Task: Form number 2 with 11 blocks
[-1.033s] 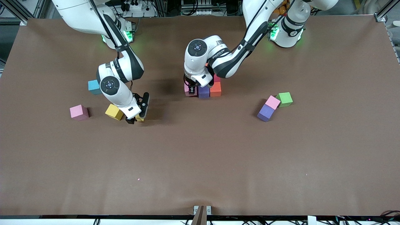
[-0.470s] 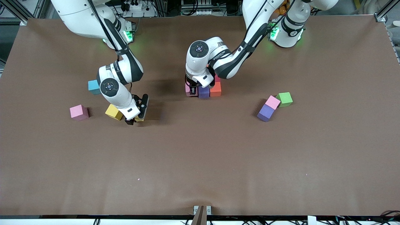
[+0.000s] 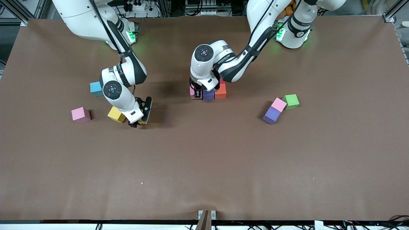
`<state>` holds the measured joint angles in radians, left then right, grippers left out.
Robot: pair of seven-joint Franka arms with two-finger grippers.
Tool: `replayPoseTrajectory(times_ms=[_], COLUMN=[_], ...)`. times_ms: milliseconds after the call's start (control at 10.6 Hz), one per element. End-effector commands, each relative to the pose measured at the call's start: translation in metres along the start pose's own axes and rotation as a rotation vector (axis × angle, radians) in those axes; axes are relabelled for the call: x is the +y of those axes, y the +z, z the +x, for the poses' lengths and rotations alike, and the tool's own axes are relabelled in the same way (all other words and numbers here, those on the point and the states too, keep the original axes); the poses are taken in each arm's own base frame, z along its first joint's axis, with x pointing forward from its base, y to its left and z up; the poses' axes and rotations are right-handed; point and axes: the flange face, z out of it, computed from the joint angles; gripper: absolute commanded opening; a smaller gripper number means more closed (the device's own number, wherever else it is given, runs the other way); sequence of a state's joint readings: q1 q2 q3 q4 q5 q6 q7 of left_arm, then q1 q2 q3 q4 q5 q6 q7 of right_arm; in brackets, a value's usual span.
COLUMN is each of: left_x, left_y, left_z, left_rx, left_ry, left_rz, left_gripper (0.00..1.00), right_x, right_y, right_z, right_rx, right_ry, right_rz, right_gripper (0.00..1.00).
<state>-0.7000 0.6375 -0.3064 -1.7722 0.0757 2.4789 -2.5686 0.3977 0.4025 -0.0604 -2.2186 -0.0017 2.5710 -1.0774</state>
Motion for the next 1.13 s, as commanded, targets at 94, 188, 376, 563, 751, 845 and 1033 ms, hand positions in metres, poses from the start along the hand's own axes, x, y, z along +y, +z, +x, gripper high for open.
replayPoseTrajectory(times_ms=[94,188,376,563,751,845,1033], left_x=[0.000,0.001,0.001,0.001,0.001,0.000,0.003], left_y=[0.001,0.001,0.007,0.007,0.008,0.010,0.009], left_z=[0.001,0.001,0.003,0.003,0.003,0.003,0.004], left_rx=[0.002,0.002,0.011,0.013,0.014,0.016,0.012], left_ry=[0.006,0.005,0.012,0.014,0.015,0.015,0.006], left_rz=[-0.023,-0.023,-0.021,-0.026,-0.025,-0.023,-0.024], left_gripper=[0.42,0.43,0.43,0.43,0.49,0.99,1.00], right_x=[0.007,0.010,0.021,0.031,0.034,0.035,0.036], right_y=[-0.007,-0.013,-0.028,-0.043,-0.048,-0.050,-0.053], right_z=[-0.006,-0.003,0.005,0.012,0.015,0.019,0.022], right_rx=[0.016,0.025,0.034,0.041,0.087,0.092,0.095], right_ry=[0.003,0.011,0.011,0.028,0.095,0.131,0.217], right_rz=[-0.006,-0.013,-0.022,-0.008,0.015,0.013,0.010], right_gripper=[0.52,0.52,0.51,0.51,0.51,0.51,0.51])
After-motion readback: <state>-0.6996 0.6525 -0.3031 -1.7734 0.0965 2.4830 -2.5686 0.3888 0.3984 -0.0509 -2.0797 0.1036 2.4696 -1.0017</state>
